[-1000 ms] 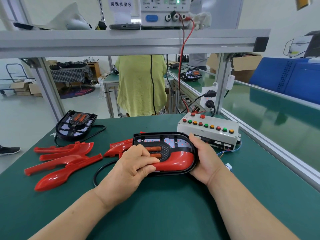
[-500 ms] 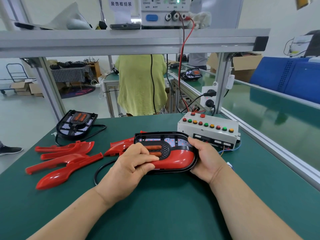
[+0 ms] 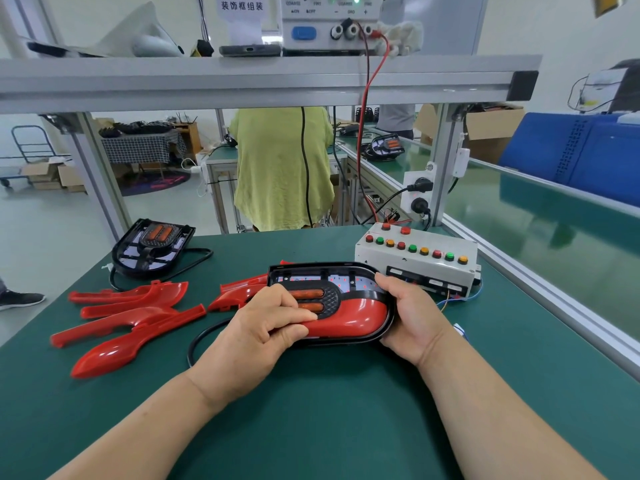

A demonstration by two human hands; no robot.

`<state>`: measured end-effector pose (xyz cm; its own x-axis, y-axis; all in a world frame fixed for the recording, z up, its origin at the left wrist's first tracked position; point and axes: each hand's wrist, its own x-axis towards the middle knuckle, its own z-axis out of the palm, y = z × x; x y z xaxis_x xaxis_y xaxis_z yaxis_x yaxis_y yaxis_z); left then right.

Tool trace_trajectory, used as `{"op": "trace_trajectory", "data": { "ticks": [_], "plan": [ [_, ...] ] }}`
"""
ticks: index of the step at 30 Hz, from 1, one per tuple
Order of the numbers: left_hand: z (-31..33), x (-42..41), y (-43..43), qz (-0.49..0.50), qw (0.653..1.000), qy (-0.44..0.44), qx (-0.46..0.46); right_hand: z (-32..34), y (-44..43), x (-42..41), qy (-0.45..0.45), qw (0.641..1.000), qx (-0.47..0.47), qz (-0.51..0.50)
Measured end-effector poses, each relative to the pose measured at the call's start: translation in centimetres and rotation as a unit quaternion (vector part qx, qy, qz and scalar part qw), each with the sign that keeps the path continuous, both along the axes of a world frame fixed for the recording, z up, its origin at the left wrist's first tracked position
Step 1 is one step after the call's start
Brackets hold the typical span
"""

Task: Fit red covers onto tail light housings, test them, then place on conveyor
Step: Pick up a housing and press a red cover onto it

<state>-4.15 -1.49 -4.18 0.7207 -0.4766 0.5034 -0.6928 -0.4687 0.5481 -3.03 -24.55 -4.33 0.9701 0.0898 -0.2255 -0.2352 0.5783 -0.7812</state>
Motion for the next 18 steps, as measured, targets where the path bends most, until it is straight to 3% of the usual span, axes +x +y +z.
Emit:
{"op": "trace_trajectory", "data": {
  "ticks": [18],
  "plan": [
    [-0.35, -0.59, -0.54, 0.011, 1.0, -0.029, 0.002, -0.29, 0.07, -0.17, -0.006, 1.0, 0.009, -0.008]
  ]
}}
